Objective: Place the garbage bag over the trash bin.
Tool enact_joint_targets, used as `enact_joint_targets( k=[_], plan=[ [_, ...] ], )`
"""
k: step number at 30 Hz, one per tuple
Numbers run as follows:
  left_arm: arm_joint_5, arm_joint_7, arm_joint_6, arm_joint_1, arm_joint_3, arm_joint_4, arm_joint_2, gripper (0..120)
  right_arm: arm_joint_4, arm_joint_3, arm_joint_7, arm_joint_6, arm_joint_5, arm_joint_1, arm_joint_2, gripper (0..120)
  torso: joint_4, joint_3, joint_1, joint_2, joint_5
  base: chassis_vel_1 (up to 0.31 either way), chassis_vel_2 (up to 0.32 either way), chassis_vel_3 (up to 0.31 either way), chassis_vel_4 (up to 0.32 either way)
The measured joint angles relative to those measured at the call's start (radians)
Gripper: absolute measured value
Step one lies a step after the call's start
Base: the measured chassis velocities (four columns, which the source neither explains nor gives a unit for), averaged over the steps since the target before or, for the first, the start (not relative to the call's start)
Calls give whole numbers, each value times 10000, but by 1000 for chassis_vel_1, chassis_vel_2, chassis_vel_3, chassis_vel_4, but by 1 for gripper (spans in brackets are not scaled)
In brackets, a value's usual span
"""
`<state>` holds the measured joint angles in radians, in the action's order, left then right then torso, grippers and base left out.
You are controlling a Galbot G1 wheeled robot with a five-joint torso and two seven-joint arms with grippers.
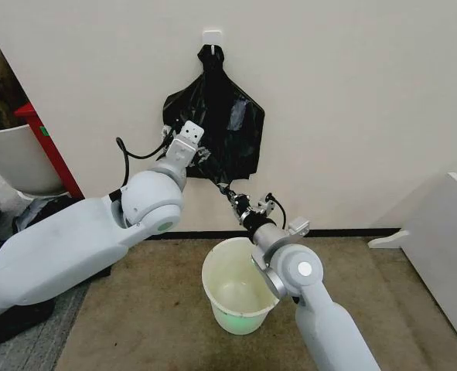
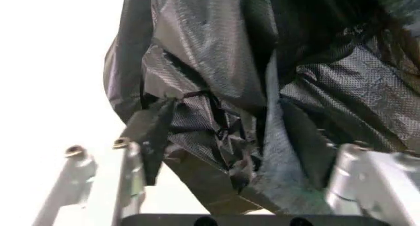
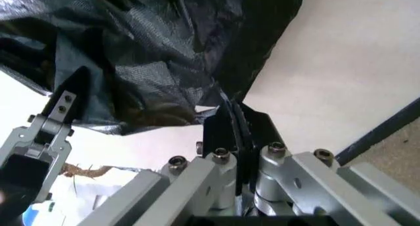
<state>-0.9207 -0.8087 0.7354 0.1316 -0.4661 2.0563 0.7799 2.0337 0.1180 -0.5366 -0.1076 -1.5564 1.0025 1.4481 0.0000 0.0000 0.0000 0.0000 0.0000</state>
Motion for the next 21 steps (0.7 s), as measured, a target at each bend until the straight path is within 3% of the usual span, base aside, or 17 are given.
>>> enact_joint_targets(
  k=[16, 20, 21],
  plan=[
    [-141, 111, -2, -91, -52, -188, 285, 2, 315, 121, 27, -49, 6, 213, -177, 0, -1, 0, 0, 0, 0, 0, 0, 0, 0],
    [-199, 39, -46, -79, -21, -104, 206, 0, 409, 132, 79, -302, 235, 280, -226, 1, 0, 0, 0, 0, 0, 0, 0, 0, 0],
    [-238, 4, -137, -79, 15, -92, 190, 0, 452, 134, 173, -416, 377, 320, -255, 6, 1, 0, 0, 0, 0, 0, 0, 0, 0]
  ],
)
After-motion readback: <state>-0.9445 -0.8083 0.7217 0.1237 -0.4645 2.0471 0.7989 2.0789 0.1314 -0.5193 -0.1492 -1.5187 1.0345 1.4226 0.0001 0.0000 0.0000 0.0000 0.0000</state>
